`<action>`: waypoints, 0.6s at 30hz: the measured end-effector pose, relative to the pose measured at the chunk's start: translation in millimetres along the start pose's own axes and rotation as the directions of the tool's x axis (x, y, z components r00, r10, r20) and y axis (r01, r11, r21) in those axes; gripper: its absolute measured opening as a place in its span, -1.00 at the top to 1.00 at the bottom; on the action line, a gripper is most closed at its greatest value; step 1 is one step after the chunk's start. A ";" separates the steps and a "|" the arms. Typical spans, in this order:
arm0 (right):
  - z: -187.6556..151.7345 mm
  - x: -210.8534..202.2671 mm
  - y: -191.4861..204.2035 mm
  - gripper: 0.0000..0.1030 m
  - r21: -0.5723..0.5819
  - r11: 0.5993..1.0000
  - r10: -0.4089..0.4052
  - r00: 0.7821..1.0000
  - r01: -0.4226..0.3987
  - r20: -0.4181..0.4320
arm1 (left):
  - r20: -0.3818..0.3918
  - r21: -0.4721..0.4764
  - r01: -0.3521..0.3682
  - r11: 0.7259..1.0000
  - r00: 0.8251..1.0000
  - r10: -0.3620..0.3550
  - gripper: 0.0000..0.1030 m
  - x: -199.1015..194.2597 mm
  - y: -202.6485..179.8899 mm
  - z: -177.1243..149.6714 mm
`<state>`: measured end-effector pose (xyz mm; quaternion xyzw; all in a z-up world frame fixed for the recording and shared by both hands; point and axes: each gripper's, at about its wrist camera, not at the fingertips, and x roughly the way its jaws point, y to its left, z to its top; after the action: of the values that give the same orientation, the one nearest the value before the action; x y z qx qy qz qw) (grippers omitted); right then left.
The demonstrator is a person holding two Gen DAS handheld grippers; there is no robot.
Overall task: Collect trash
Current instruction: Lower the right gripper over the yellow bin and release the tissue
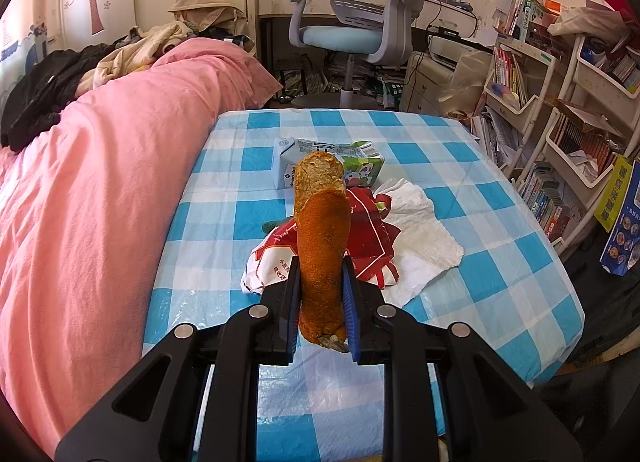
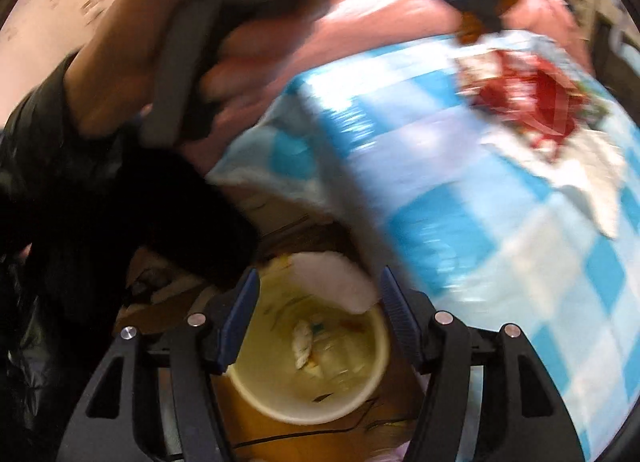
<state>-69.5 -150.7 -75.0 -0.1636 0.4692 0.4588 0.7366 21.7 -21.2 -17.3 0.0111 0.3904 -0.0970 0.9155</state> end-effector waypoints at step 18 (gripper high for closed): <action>-4.0 -58.6 -83.1 -0.41 0.388 0.878 -0.369 0.913 0.281 0.175 | -0.042 0.041 0.000 0.999 0.999 0.002 0.65 -28.0 0.0 -40.1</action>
<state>-10.9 -227.6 -43.4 -0.0476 0.4154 0.2521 0.8727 -25.9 -12.7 -25.1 0.0320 0.4075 -0.1041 0.9067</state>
